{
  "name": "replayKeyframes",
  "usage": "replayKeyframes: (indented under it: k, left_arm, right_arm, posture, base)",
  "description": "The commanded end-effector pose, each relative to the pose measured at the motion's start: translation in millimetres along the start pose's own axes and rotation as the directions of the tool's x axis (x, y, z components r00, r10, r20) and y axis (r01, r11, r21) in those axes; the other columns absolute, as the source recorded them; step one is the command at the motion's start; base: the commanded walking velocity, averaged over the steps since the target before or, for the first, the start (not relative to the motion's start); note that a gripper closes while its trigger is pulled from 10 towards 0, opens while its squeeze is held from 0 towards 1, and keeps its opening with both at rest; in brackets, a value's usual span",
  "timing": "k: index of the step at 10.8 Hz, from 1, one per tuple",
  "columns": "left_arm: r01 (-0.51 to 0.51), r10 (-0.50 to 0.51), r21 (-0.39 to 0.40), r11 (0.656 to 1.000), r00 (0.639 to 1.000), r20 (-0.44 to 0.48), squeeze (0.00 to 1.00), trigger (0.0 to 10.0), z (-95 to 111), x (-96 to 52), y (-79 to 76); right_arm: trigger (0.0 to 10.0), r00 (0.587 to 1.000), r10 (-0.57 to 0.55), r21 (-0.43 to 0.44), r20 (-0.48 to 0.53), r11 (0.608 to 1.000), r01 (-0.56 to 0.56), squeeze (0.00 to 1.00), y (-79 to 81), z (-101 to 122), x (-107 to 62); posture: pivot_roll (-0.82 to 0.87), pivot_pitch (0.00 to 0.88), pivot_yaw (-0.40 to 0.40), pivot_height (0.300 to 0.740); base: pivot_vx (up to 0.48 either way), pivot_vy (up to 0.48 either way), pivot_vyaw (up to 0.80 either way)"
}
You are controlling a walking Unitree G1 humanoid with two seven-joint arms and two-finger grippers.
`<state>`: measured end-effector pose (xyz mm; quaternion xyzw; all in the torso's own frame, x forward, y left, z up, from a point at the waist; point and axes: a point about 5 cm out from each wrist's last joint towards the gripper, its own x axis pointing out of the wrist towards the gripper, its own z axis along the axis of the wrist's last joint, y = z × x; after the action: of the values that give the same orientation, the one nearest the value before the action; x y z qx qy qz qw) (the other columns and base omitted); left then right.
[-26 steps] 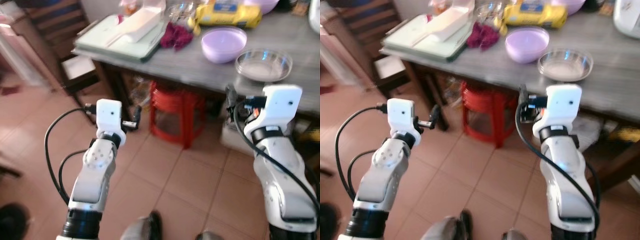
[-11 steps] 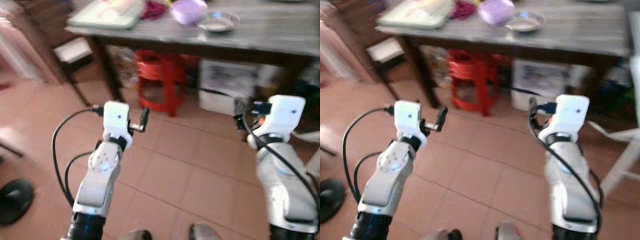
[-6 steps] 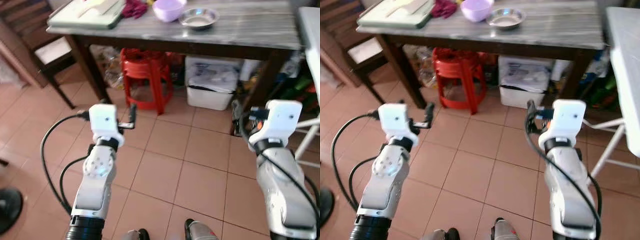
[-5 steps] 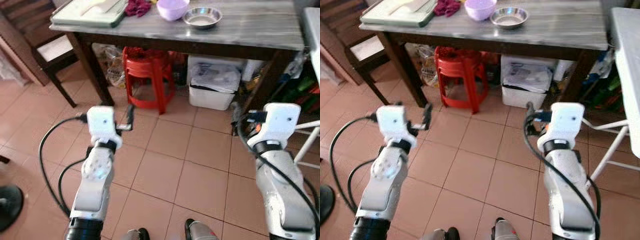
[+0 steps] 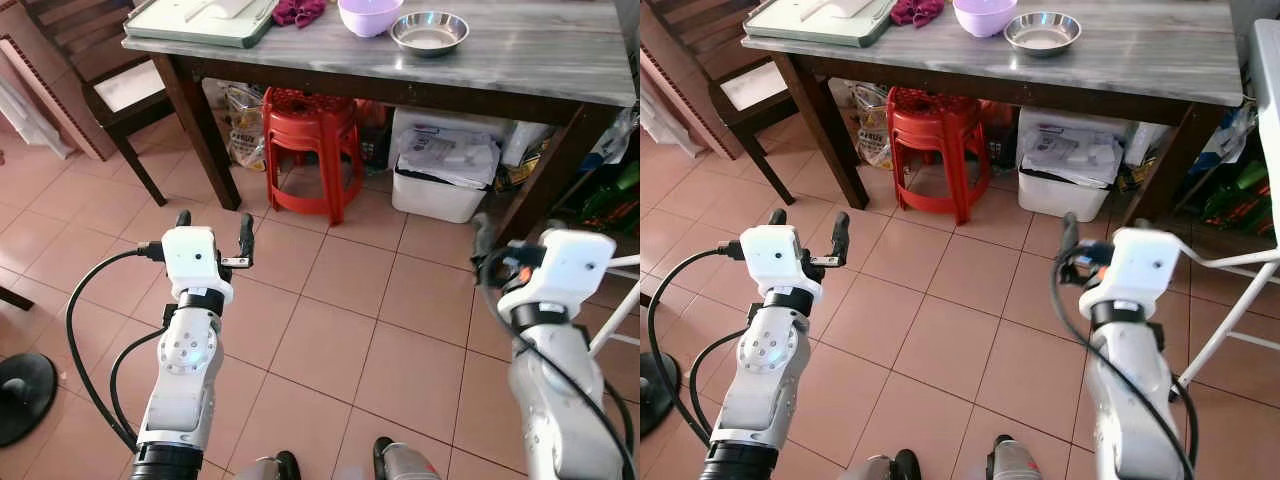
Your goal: Setting the table
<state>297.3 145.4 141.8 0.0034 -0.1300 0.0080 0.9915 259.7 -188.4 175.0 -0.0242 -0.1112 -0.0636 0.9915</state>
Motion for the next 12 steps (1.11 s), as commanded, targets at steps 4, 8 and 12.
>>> replayKeyframes:
  k: [4,8,12]
  left_arm:
    - [0.006,-0.004,0.022,1.000,0.995,-0.098,0.00,10.0,-27,-18.3,6.9]
    - [0.102,-0.100,0.009,0.995,0.984,-0.146,0.00,10.0,-34,-16.7,-5.0]
    - [0.092,-0.088,0.026,0.995,0.987,-0.137,0.00,10.0,-34,-16.3,-5.9]
  right_arm:
    - [10.0,0.997,0.029,0.013,-0.071,1.000,-0.028,0.00,5.3,-25,-14.8]
    - [10.0,0.996,0.020,0.016,-0.083,1.000,-0.019,0.00,8.0,-28,-12.9]
    - [10.0,0.996,0.031,0.022,-0.080,0.999,-0.030,0.00,10.8,-29,-13.9]
  posture:
    - [-0.14,0.188,0.103,0.740]
    - [-0.15,0.188,0.104,0.740]
    - [-0.15,0.187,0.104,0.740]
  base:
    - [0.000,0.000,0.00]
    - [0.000,0.000,-0.51]
    - [0.000,0.000,-0.60]
